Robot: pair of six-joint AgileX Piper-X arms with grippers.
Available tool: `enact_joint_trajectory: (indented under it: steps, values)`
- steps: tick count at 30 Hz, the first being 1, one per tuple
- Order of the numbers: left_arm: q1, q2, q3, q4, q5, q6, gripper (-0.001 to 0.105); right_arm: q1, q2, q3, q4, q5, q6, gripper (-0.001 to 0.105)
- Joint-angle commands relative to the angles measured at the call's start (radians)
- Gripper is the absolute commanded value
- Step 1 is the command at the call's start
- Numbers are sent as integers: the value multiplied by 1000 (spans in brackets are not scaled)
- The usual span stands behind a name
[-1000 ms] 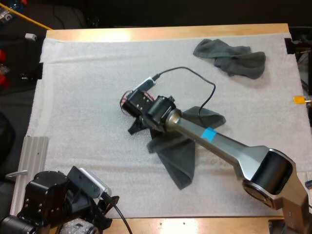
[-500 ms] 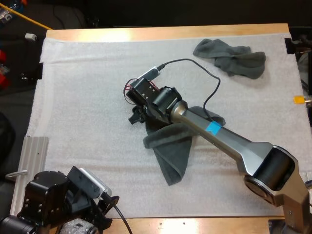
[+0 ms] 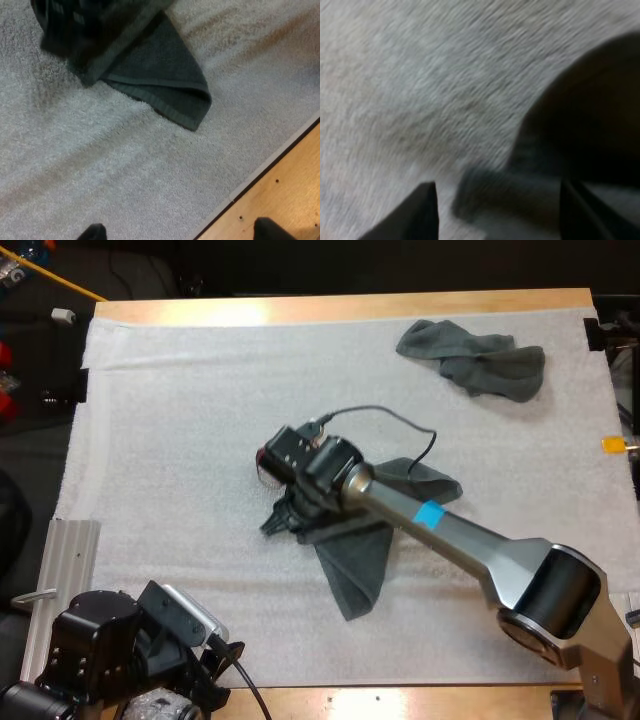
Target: Pick towel from pile, fold and stack
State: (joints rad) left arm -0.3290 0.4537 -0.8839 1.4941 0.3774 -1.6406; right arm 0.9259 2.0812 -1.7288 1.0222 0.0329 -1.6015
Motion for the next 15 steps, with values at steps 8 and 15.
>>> enact_joint_trajectory:
  steps: [8,15]
  values:
    - [-5,1,-3,34,1,-11,58,22,51,36,-21,-5,104,50]
    - [-5,1,-3,42,1,-14,58,22,87,36,-21,41,126,42]
